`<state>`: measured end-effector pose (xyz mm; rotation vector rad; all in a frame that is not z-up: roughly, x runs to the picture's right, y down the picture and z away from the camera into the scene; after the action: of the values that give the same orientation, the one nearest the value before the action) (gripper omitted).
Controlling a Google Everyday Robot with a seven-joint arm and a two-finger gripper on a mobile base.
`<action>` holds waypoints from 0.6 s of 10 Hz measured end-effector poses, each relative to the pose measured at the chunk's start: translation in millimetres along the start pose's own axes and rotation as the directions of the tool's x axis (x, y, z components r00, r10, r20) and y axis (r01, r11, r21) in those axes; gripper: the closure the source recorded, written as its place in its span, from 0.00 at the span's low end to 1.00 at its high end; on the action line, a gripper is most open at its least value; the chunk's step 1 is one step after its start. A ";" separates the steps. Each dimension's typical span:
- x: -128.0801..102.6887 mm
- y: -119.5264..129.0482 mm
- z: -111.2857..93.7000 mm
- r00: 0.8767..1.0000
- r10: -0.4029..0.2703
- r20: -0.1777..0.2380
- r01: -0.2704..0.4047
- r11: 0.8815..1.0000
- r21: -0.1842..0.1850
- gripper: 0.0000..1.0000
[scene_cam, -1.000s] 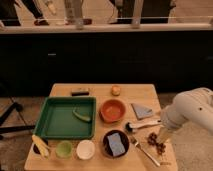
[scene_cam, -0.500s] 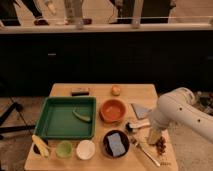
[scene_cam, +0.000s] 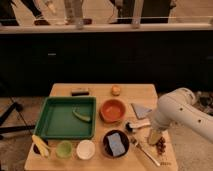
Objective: Place fork in red bowl
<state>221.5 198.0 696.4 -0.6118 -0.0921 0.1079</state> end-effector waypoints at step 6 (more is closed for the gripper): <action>13.3 36.0 53.8 0.998 -0.033 -0.058 0.030 0.998 -0.062 0.20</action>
<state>225.7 259.5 720.2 -0.6742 -0.0483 0.0568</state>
